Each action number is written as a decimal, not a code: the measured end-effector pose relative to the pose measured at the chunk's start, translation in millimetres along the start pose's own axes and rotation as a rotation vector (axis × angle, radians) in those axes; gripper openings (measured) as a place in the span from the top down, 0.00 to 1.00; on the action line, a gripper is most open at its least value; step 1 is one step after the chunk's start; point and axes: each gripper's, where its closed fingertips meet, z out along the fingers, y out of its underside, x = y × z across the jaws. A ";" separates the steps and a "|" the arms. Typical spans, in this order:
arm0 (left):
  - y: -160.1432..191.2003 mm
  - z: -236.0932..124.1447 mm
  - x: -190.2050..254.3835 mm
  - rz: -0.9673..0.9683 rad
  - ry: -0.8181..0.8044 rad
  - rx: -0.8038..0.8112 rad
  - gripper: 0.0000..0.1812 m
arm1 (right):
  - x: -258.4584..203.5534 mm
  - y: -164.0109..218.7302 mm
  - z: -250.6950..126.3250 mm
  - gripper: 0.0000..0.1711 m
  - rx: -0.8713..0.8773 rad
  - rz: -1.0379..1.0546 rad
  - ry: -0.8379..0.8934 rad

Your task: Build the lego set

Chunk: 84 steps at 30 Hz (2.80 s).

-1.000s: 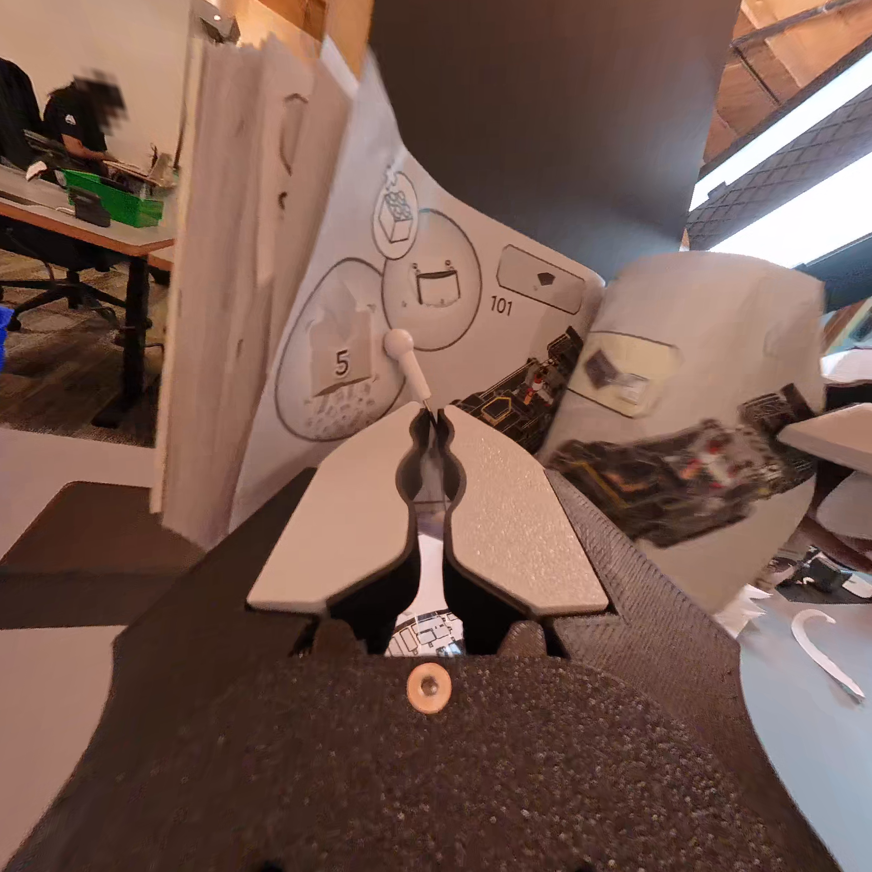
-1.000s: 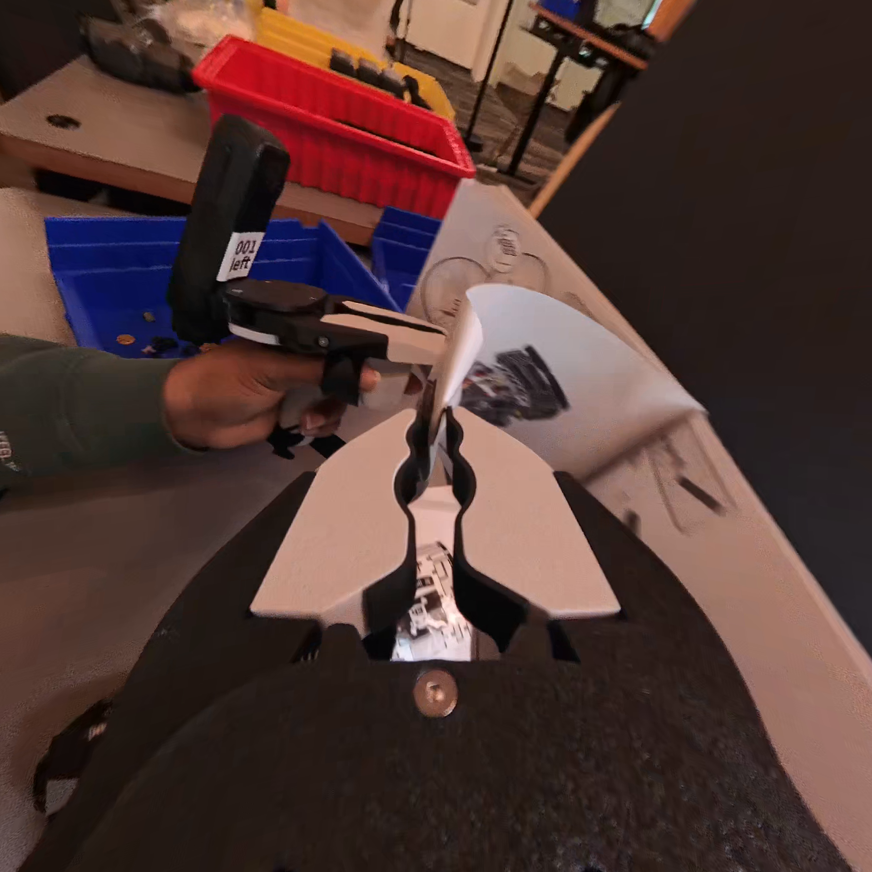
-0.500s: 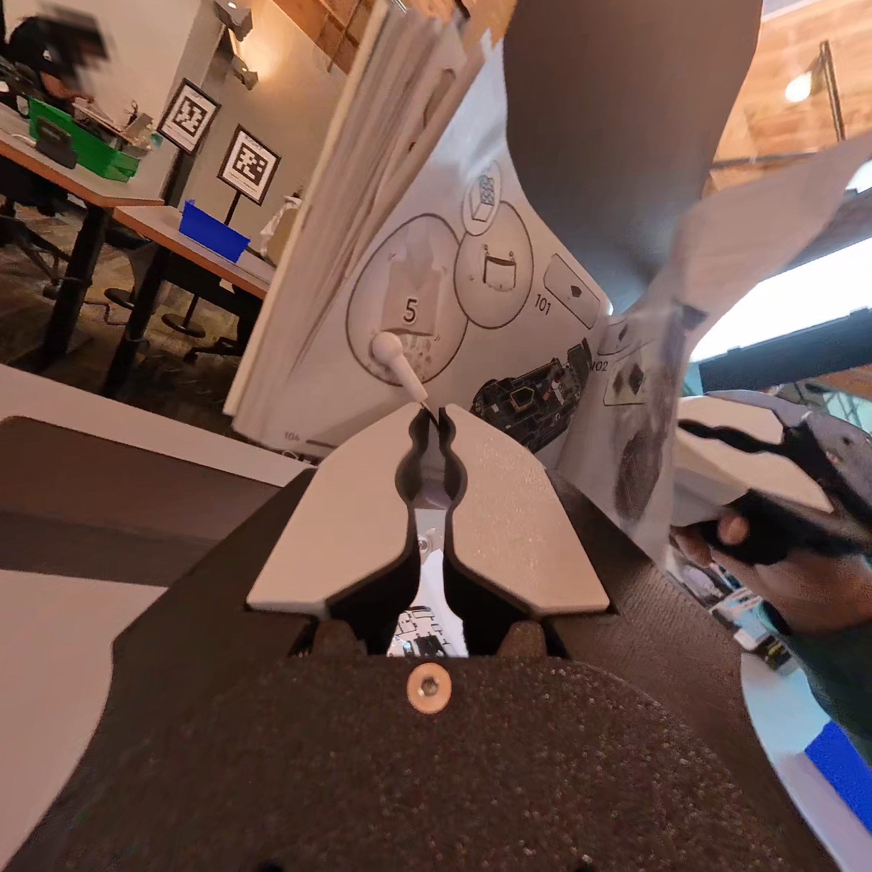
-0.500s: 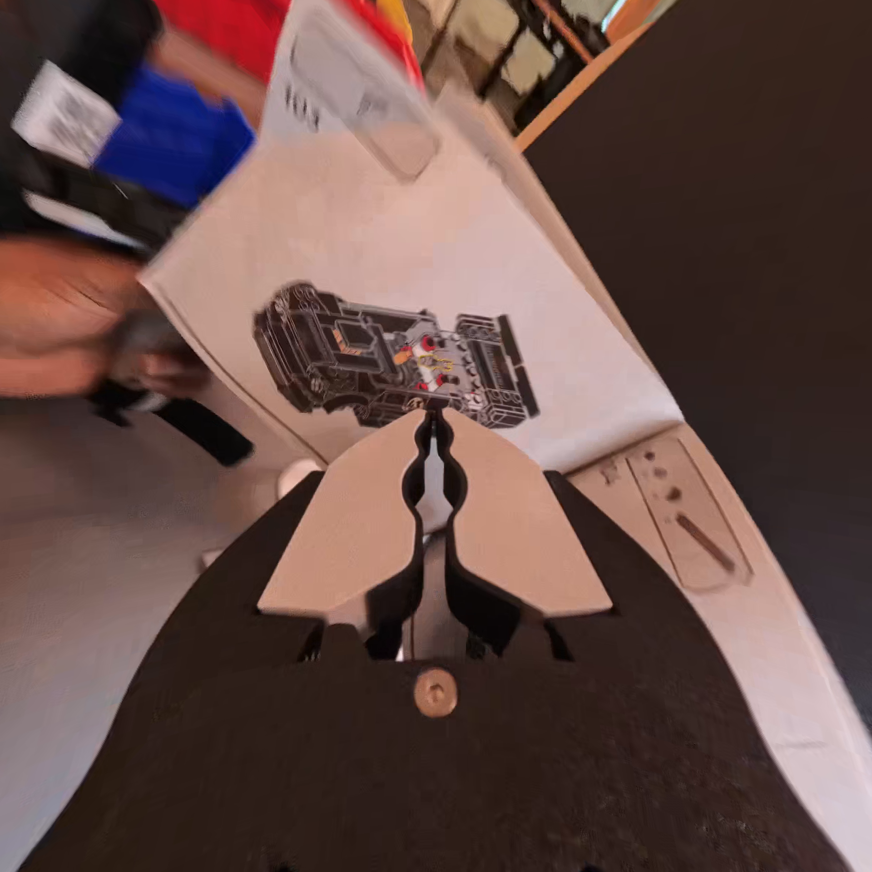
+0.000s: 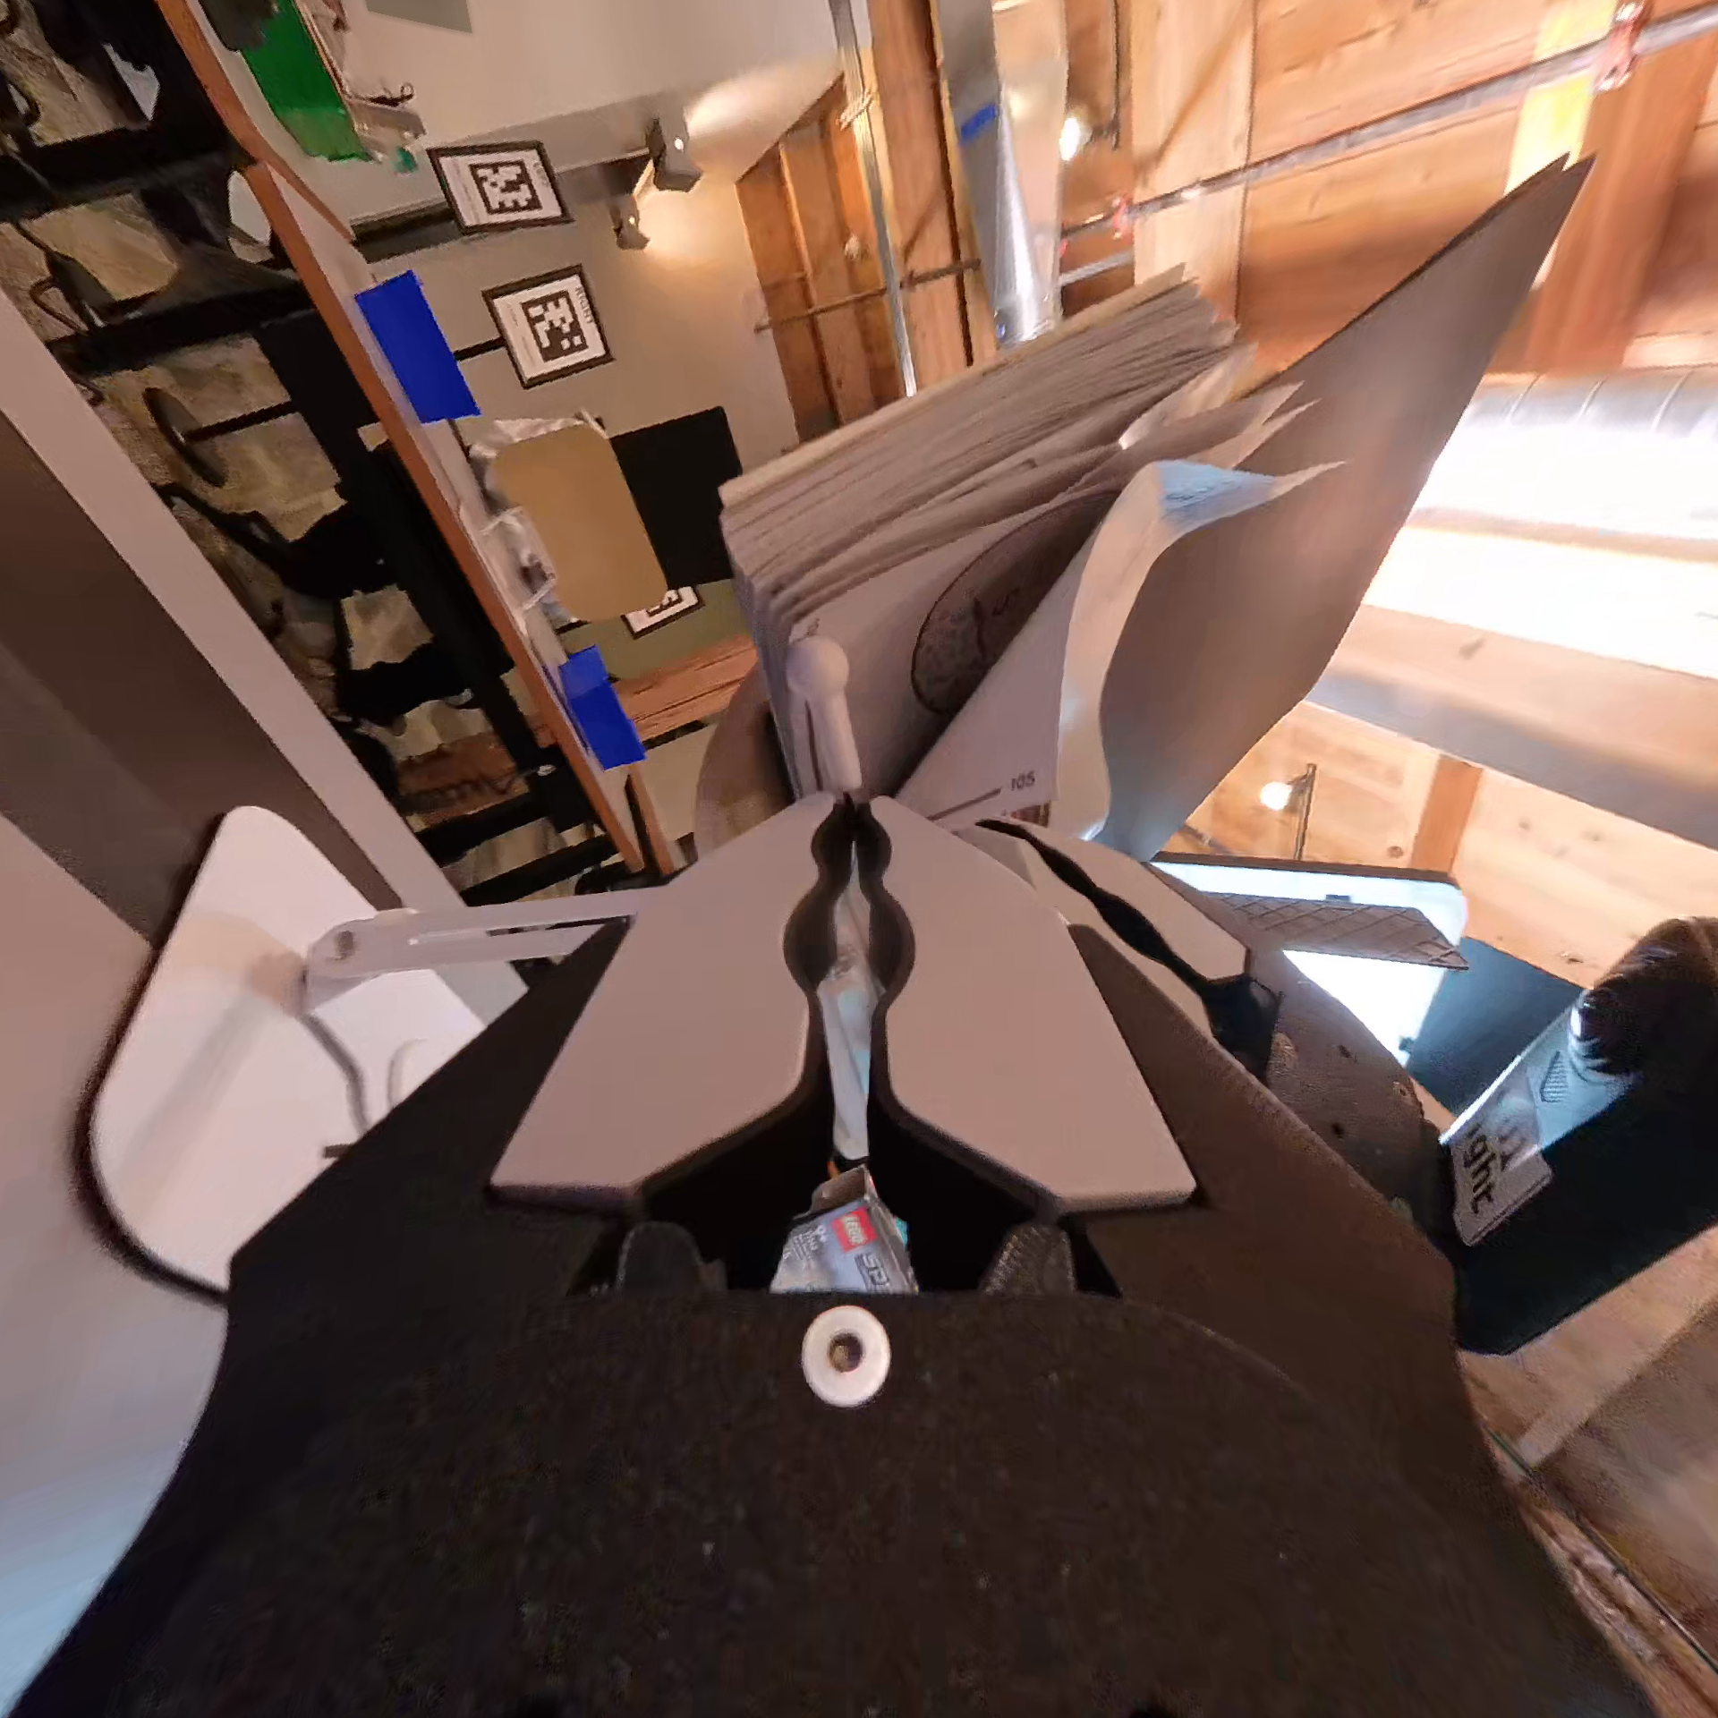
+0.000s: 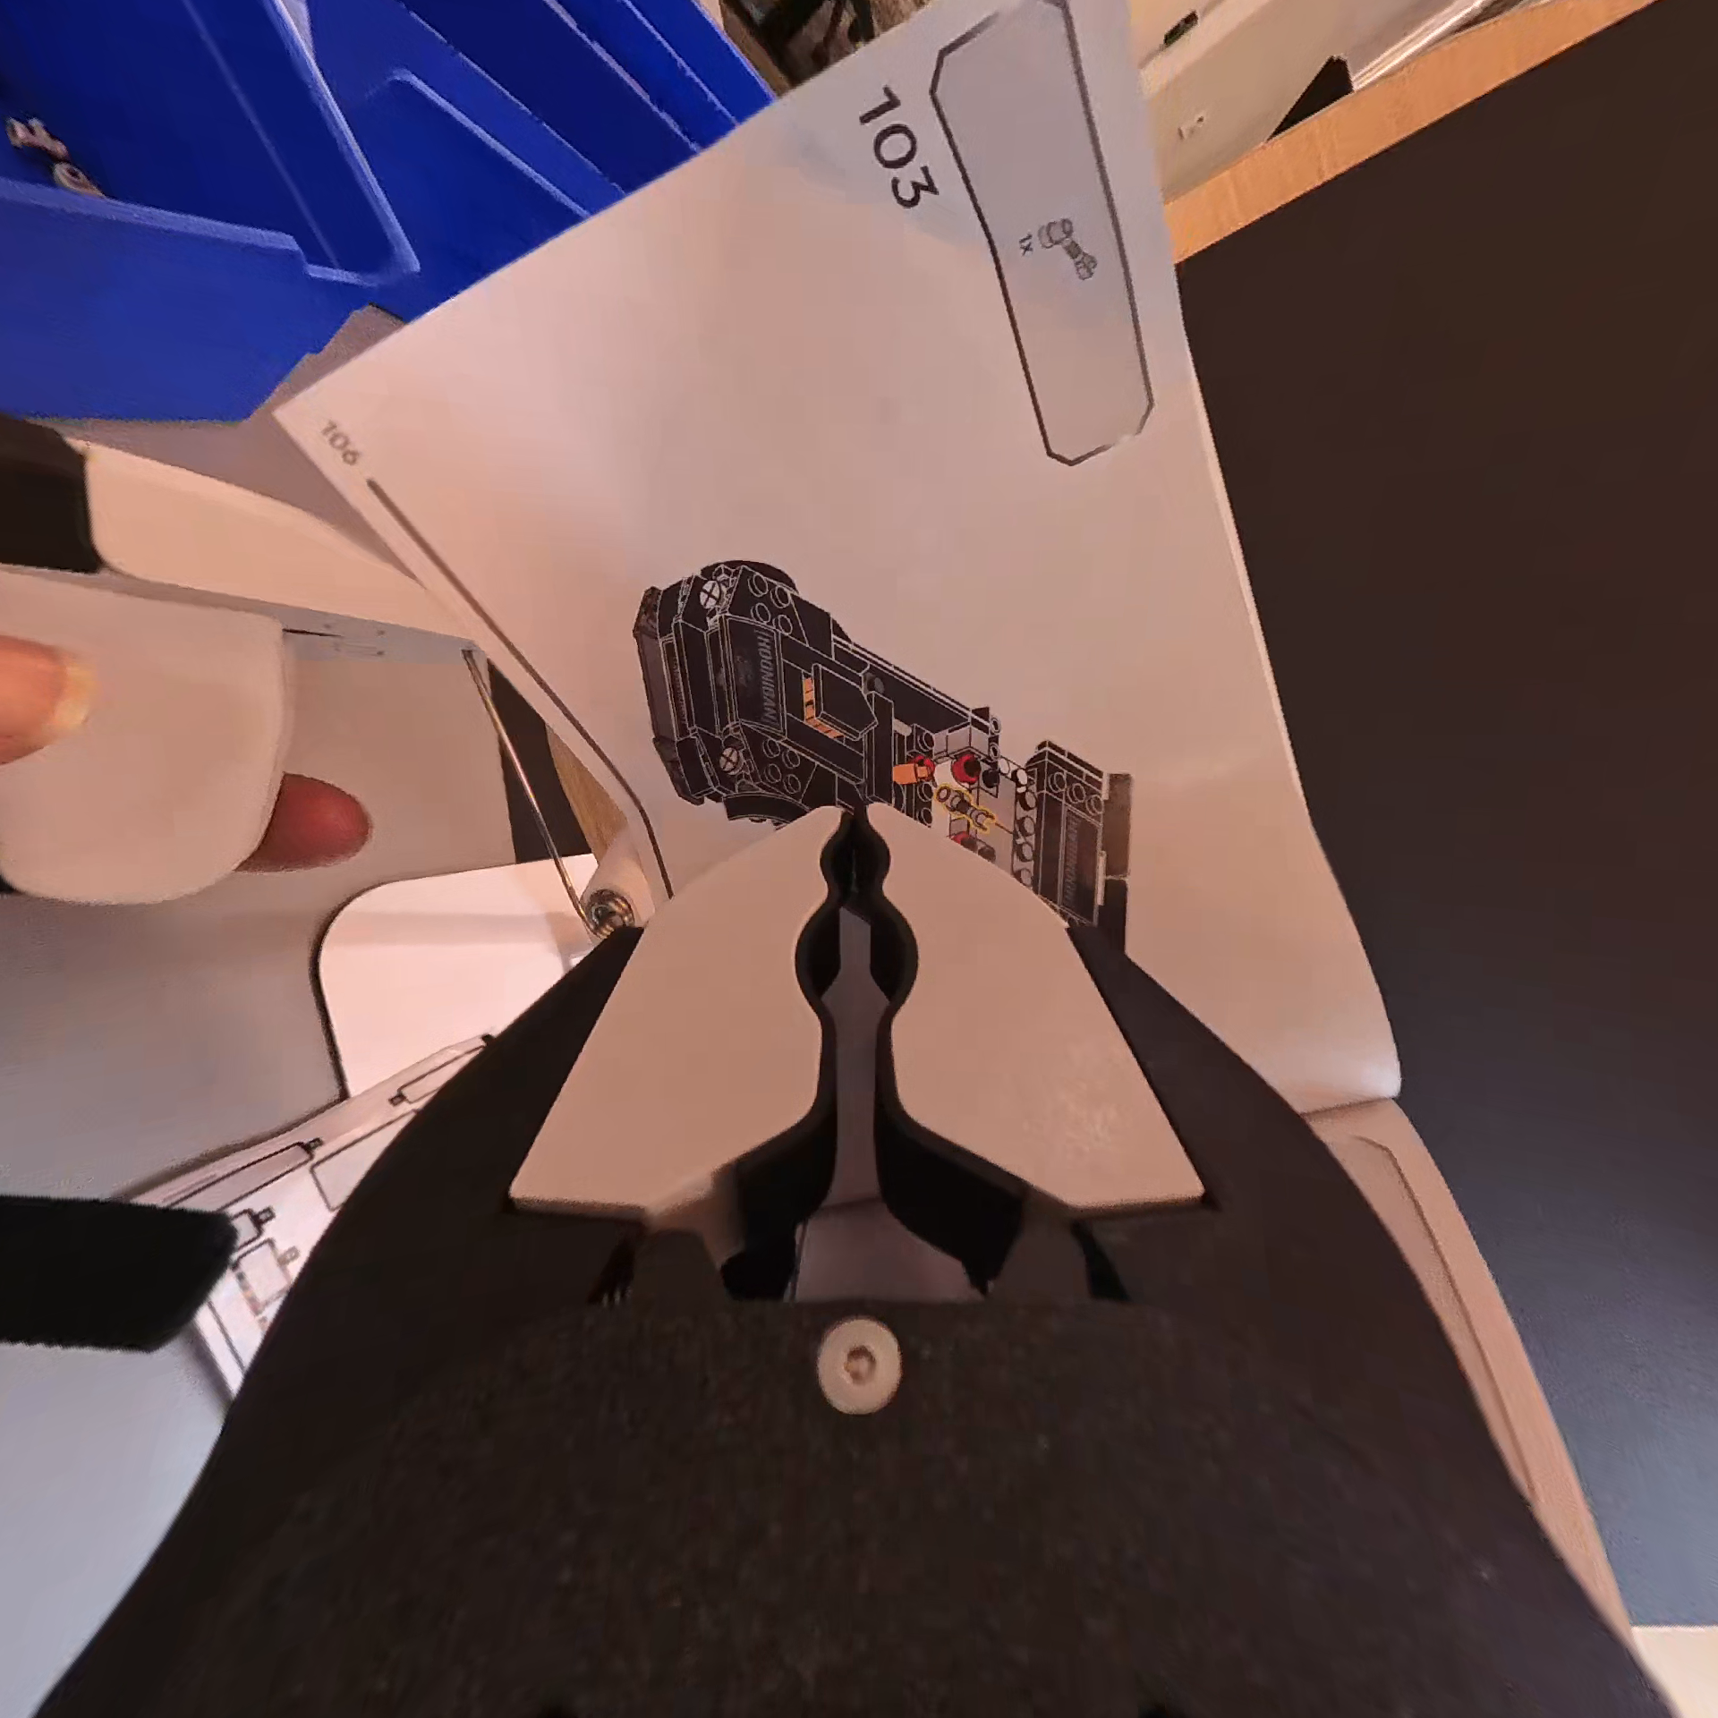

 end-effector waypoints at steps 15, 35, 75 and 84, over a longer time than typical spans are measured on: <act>4.0 -10.1 3.4 -0.058 -0.028 0.172 0.99 | -0.2 -2.5 1.8 1.00 0.007 0.254 -0.063; 42.1 30.3 50.3 1.154 -0.005 -0.375 0.98 | 7.0 -6.6 -11.2 1.00 0.055 0.415 -0.175; 3.4 32.4 69.5 1.372 -0.112 -0.395 0.75 | 88.3 212.3 -62.5 0.47 0.205 1.040 0.116; -17.4 40.5 57.5 1.263 -0.115 -0.431 0.80 | 92.4 212.9 -60.0 0.67 0.352 1.159 -0.102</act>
